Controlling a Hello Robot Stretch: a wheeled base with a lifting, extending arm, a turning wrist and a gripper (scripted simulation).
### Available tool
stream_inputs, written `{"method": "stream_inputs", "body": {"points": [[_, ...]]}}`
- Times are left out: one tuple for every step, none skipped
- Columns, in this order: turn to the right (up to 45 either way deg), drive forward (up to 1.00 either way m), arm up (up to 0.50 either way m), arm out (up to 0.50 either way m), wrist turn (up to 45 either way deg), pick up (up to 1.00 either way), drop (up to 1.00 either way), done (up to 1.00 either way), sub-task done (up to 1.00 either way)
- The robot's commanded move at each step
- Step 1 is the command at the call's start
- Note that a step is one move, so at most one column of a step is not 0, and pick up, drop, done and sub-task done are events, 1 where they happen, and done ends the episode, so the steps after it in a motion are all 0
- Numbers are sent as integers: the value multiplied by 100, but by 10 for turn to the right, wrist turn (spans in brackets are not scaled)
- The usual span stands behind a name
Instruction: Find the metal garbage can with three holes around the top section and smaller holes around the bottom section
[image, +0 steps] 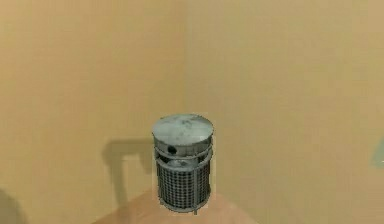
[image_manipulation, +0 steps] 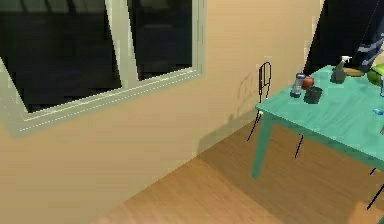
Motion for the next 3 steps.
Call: {"method": "stream_inputs", "body": {"points": [[-60,0,0,0,0,0,0,0,0],[0,20,0,0,0,0,0,0,0],[0,0,0,0,0,0,0,100,0]]}}
